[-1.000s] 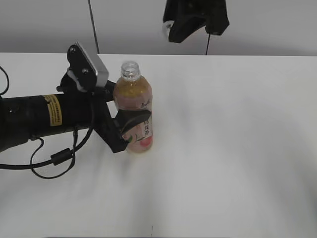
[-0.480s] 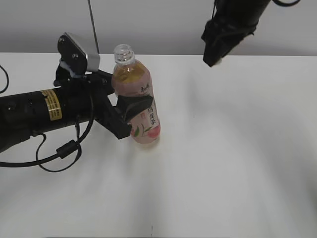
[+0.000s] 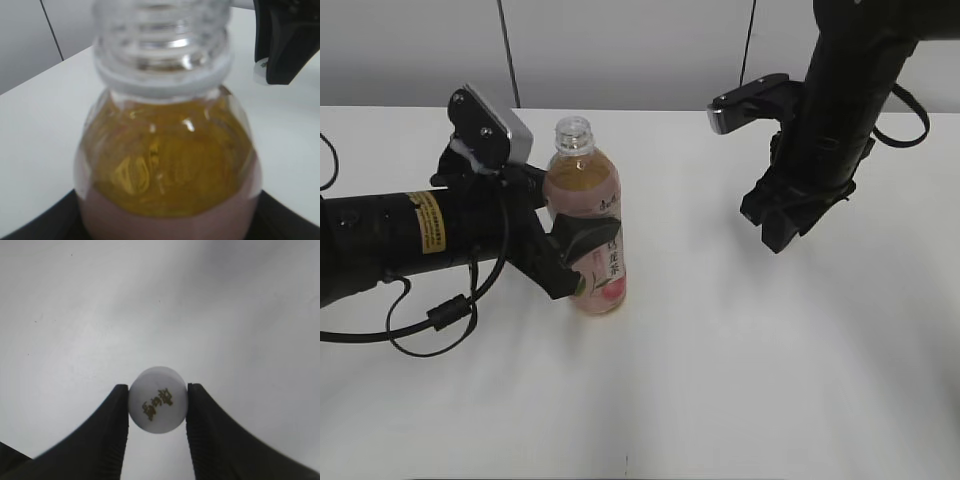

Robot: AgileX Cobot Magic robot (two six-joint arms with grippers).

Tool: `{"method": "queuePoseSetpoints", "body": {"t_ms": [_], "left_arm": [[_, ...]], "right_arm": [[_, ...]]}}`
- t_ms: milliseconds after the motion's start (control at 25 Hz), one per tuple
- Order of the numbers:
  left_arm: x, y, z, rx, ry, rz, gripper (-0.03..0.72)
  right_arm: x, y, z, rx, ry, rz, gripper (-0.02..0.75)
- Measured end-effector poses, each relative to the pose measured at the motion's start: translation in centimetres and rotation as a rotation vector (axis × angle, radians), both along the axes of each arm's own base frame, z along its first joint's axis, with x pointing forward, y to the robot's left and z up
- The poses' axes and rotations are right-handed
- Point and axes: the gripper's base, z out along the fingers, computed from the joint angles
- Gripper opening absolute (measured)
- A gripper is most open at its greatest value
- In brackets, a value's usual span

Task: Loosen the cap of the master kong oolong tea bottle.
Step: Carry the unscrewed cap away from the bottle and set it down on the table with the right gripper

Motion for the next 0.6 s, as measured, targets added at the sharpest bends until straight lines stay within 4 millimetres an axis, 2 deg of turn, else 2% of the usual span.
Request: {"method": "queuePoseSetpoints", "body": {"t_ms": [320, 600], "left_arm": [[0.0, 0.2, -0.3, 0.030, 0.018, 0.012, 0.420], [0.0, 0.2, -0.3, 0.030, 0.018, 0.012, 0.420]], "right_arm": [[0.9, 0.4, -4.4, -0.020, 0.045, -0.026, 0.272], [1.5, 0.7, -7.0, -0.016, 0.048, -0.040, 0.272]]}}
